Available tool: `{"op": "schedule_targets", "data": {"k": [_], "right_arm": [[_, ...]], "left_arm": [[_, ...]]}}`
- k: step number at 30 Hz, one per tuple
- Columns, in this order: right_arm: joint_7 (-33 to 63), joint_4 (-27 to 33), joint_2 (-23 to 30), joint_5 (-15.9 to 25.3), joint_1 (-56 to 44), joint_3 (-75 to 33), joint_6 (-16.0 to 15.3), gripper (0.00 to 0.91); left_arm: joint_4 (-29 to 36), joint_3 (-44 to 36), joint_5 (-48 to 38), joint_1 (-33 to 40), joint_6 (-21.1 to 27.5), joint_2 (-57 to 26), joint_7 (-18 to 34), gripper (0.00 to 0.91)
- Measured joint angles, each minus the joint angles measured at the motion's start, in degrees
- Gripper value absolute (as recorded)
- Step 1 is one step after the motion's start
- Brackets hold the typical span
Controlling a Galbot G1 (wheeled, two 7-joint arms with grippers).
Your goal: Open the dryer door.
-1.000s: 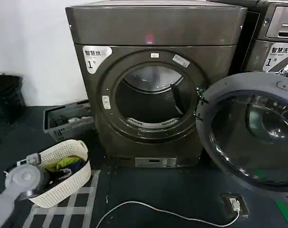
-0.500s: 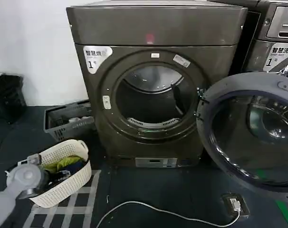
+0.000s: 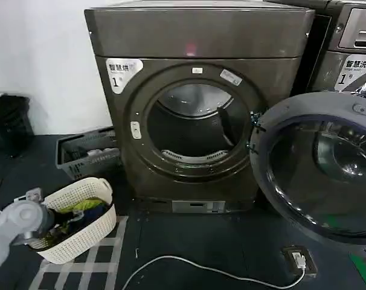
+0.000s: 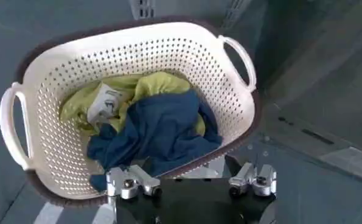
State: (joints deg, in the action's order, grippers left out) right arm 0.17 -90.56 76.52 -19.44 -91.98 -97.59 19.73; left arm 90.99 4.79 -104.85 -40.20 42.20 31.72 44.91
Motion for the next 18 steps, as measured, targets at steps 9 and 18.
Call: {"op": "schedule_targets", "data": {"k": [9, 18], "right_arm": [[-0.1, 0.8, -0.5, 0.0, 0.1, 0.0, 0.2, 0.907], [-0.3, 1.6, -0.9, -0.2, -0.2, -0.7, 0.6, 0.907]], "left_arm": [[-5.9, -6.3, 1.4, 6.8, 0.0, 0.6, -0.9, 0.907], [-10.1, -12.2, 12.7, 11.9, 0.0, 0.0, -8.8, 0.907]]}}
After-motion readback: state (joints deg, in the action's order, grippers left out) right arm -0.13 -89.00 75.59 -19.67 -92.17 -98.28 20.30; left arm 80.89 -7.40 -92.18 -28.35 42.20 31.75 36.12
